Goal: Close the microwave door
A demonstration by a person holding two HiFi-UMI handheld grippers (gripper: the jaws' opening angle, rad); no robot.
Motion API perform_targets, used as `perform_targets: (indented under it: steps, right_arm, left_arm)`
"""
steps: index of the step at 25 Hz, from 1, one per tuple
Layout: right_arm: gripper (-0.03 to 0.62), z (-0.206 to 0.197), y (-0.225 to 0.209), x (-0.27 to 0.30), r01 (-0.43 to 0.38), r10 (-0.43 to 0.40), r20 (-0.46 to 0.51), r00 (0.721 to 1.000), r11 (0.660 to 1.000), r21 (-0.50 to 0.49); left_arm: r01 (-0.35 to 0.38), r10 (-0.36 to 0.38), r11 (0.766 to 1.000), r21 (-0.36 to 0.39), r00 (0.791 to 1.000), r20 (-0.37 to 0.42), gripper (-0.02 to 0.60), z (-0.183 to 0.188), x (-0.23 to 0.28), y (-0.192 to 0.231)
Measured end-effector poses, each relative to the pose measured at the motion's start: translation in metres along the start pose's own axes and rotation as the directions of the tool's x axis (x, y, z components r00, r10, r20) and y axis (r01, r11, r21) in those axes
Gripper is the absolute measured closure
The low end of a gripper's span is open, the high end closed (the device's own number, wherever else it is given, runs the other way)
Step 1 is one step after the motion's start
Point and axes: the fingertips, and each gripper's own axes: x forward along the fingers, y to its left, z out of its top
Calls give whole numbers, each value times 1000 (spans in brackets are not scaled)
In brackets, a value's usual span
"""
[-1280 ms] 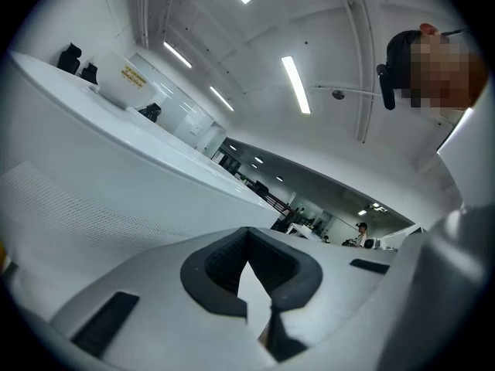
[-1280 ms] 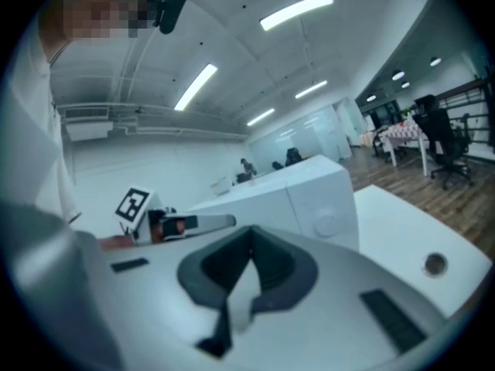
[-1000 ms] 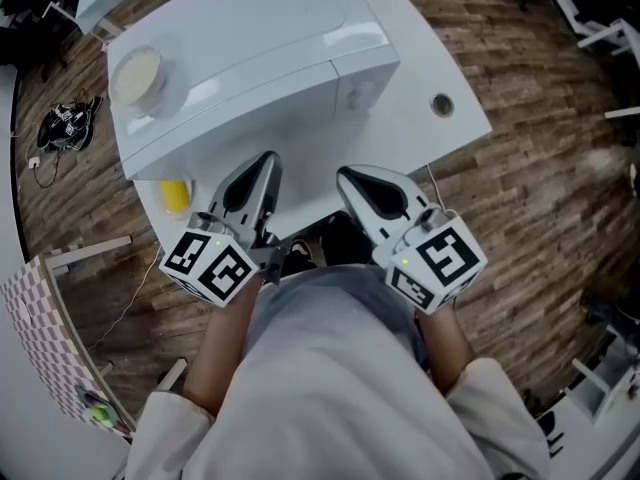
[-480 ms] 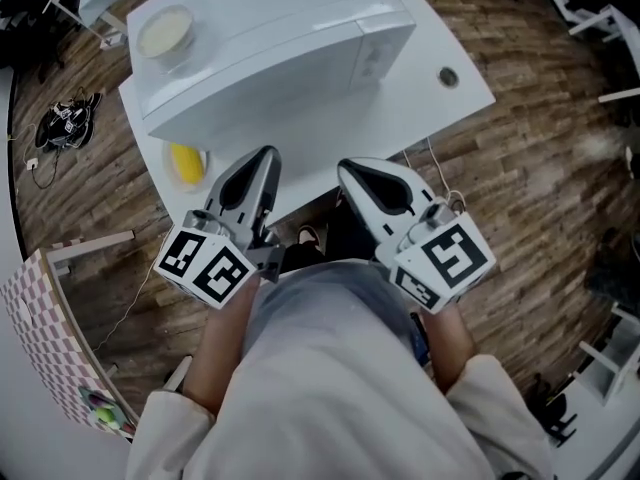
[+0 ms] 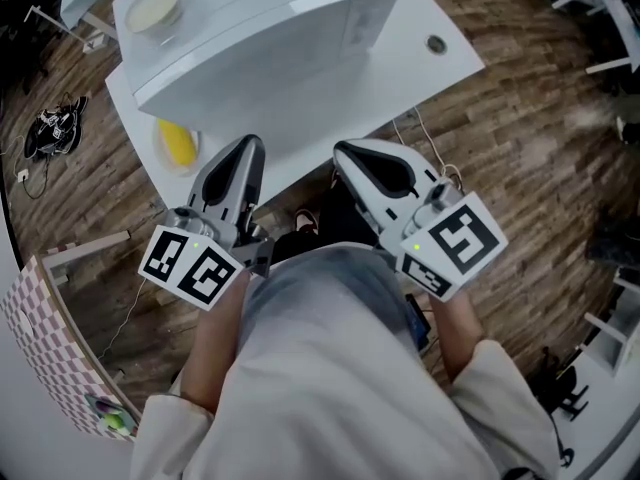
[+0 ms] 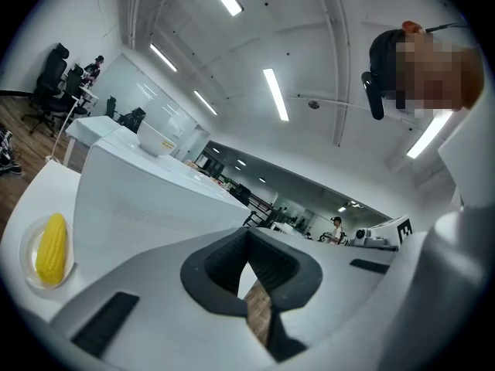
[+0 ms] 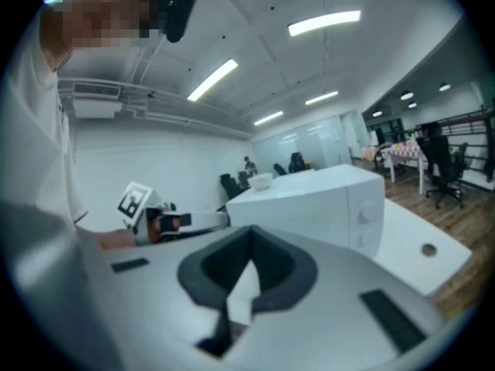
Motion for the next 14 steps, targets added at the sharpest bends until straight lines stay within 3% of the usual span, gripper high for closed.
perform_targets:
  steps: [14]
  right_arm:
    - [571,-7,19,-4,6,-5,-18,1000,1000,14]
  left_arm:
    - [47,-47,999,-26,999,-3,566,-6,-12,-10]
